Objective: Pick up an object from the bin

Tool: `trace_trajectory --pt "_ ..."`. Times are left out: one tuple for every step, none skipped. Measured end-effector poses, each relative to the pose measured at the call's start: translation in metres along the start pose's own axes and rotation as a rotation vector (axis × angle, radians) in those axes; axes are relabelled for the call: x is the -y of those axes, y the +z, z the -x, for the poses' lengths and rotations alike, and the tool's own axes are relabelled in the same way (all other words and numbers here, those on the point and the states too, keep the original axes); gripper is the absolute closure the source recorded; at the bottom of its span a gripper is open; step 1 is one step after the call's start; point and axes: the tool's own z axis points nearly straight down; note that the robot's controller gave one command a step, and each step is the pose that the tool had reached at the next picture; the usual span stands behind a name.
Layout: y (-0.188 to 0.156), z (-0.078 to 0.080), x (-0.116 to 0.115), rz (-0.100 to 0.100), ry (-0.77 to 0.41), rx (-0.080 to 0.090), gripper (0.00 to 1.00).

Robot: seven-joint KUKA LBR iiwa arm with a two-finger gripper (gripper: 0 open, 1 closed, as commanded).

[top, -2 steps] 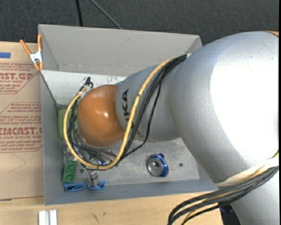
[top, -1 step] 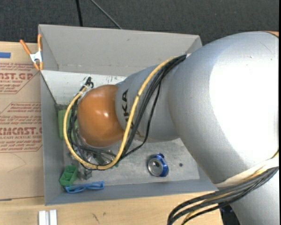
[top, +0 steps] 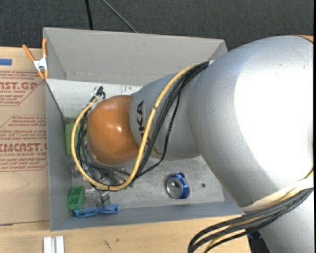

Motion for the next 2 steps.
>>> trace_trajectory --pt "-0.0016 -0.0021 -0.008 -0.004 0.03 0.005 0.0" --pt "0.0006 -0.005 -0.0103 0.0 0.031 -0.005 1.0"
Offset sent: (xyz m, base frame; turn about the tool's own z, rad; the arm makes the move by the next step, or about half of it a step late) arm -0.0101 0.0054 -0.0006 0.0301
